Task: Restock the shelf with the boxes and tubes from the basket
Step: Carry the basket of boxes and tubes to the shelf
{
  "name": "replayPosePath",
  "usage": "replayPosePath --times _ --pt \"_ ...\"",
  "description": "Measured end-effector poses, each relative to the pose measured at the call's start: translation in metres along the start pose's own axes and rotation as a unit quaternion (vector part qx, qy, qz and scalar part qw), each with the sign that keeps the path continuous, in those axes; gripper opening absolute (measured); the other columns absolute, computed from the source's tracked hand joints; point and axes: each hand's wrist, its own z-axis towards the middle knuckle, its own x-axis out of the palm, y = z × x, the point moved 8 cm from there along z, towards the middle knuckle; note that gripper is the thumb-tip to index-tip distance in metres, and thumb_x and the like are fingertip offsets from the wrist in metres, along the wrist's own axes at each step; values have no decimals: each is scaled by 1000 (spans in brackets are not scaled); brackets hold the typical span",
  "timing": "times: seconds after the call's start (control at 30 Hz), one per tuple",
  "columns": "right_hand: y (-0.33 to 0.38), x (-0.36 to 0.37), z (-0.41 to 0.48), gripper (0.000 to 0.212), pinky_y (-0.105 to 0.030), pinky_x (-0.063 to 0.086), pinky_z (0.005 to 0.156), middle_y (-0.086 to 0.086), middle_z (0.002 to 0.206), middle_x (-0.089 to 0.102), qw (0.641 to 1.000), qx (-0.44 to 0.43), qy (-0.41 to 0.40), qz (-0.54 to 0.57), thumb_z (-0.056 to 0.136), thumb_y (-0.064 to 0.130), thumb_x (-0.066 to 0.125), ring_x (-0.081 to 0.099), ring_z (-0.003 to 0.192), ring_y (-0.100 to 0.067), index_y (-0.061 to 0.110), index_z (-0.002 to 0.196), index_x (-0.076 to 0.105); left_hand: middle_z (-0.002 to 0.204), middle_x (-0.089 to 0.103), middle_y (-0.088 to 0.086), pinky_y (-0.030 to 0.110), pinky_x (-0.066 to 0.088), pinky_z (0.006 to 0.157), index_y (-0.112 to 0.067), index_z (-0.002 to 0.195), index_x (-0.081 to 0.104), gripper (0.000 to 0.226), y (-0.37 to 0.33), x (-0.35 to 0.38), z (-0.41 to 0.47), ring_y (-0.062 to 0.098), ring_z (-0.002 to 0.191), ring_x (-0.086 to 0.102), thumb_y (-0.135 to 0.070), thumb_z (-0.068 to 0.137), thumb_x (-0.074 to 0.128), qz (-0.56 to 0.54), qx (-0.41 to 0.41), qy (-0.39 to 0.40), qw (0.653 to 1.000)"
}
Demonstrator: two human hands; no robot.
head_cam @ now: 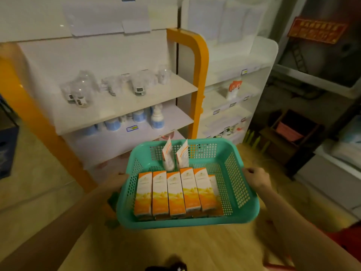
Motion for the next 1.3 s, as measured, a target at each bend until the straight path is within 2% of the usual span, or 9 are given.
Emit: replayPosePath --times 0.13,0.23,0.33,0.53,0.7,0.87,1.0,1.1,1.3 --pt "-18 -31 54 37 -33 44 80 -19 110 67 1000 8 -8 -7 96 29 44 57 91 -28 4 108 68 74 63 14 42 56 71 -14 67 62 21 -40 34 46 27 70 61 -17 88 57 -2 16 -5 1000" --pt "-28 -46 102 37 -35 46 88 -18 116 66 1000 14 -12 1 96 30 45 59 106 -33 7 112 68 66 63 19 29 50 51 2 73 66 18 -75 65 66 23 54 59 -9 86 59 -32 7 -20 999" --pt "-34 -62 156 37 -41 46 96 -21 121 64 1000 23 -7 -5 95 30 45 56 113 -38 7 115 66 56 53 10 19 42 33 -4 59 55 30 -117 105 83 19 44 52 -1 90 53 -43 -3 -19 999" --pt "-35 -96 260 38 -44 47 97 -21 119 65 1000 18 18 -12 95 32 45 59 111 -37 7 117 65 75 60 22 24 40 52 -4 68 56 28 -180 153 130 21 56 50 -14 93 51 -33 -11 -30 999" --pt "-36 -117 347 38 -47 46 98 -20 118 65 998 -1 53 -31 96 32 45 59 111 -37 7 116 65 54 46 10 25 34 51 -6 56 51 38 -225 194 152 19 49 43 -12 93 52 -32 -22 -52 998" --pt "-35 -129 455 41 -42 48 91 -23 114 65 991 -50 96 -75 96 34 44 59 108 -38 3 108 68 67 56 16 33 47 64 -7 61 54 33 -256 251 180 23 59 50 -15 93 51 -48 -71 -102 991" --pt "-32 -133 544 40 -37 50 82 -25 106 67 981 -99 133 -96 97 31 44 62 100 -38 -1 96 68 74 58 21 35 46 68 -4 65 55 30 -279 303 203 25 61 53 -15 94 51 -81 -110 -141 981" --pt "-33 -133 596 41 -45 51 86 -26 104 68 976 -125 140 -112 97 30 43 63 96 -39 -3 98 68 72 57 20 36 47 66 -6 63 53 33 -297 333 222 24 62 54 -20 93 52 -74 -126 -159 976" --pt "-56 -119 674 33 -38 49 79 -21 96 67 978 -110 167 -52 96 23 45 58 81 -27 -2 95 66 68 53 17 32 39 63 -12 57 47 36 -313 391 263 22 63 51 -19 91 54 -81 -154 -176 969"
